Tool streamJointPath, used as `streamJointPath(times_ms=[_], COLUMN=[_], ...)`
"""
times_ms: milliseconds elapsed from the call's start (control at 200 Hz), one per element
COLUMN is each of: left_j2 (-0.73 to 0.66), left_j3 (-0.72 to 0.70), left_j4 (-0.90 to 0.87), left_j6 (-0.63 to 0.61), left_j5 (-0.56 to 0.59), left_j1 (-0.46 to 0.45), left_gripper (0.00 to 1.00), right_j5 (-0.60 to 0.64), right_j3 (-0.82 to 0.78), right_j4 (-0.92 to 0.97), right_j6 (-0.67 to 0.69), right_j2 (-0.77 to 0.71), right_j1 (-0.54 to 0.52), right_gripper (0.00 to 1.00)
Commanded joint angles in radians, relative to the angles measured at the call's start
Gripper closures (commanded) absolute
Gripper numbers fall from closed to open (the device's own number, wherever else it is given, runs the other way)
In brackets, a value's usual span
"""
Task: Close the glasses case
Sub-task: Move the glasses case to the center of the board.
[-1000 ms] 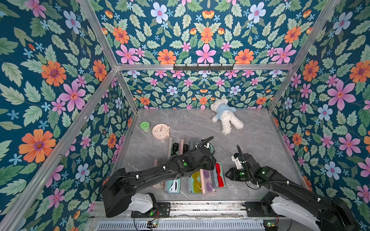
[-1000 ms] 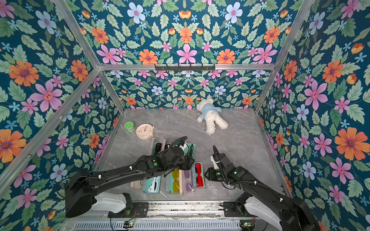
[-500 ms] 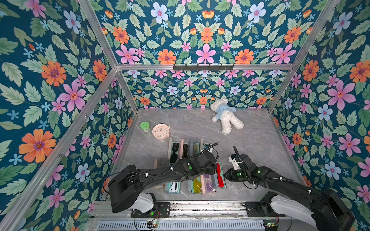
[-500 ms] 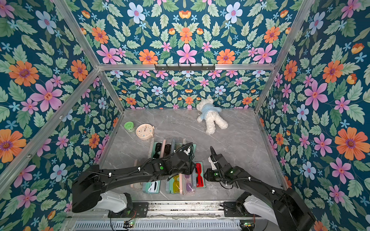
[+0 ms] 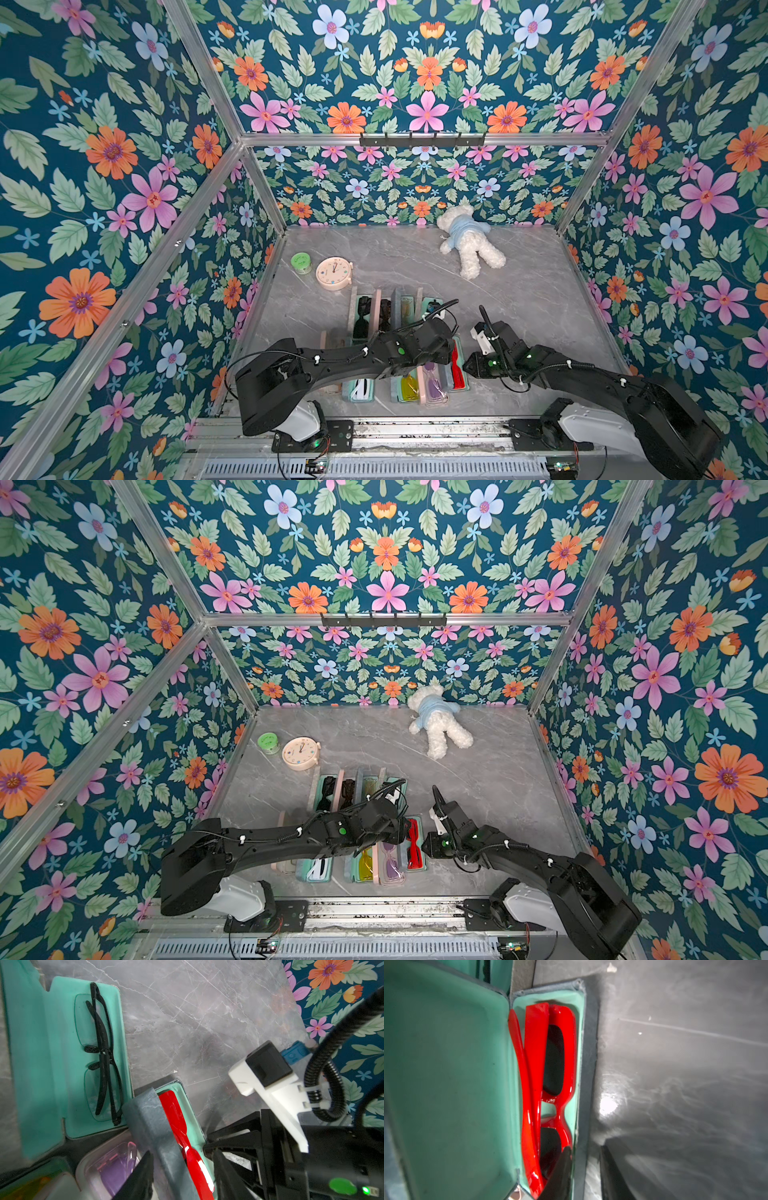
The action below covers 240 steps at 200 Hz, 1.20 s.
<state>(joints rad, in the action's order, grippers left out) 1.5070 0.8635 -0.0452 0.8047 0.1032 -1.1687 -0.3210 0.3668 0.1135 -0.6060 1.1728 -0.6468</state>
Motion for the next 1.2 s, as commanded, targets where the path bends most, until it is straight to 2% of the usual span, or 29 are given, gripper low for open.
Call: streamJointPath(times_ms=[0, 285, 600, 850, 1195], left_j2=[-0.008, -0.031, 0.008, 0.038, 0.095], left_j3=[-0.006, -0.026, 0.012, 0.047, 0.099], left_j4=[0.015, 0.013, 0.004, 0.009, 0.028], left_j6=[0.011, 0.018, 0.013, -0.001, -0.012], left_j5=[0.021, 0.038, 0.044, 0.039, 0.028], left_j1=[0.0, -0.006, -0.007, -0.007, -0.008], left_gripper=[0.51, 0.53, 0.57, 0.57, 0.57], right_j5=[0.002, 0.022, 0.049, 0.112, 0.215], right_j3=[-0.002, -0.002, -0.014, -0.029, -0.043], right_j4=[-0.046, -0.039, -0.043, -0.008, 0.064], right_j6=[-0.003, 0.003, 0.005, -0.015, -0.038], right_j2=[0.012, 0.005, 0.005, -0.069, -0.182], right_j1=[-0.001, -0.001, -0.002, -0.002, -0.003], right_gripper=[0.74, 0.8, 0.9, 0.98, 1.0])
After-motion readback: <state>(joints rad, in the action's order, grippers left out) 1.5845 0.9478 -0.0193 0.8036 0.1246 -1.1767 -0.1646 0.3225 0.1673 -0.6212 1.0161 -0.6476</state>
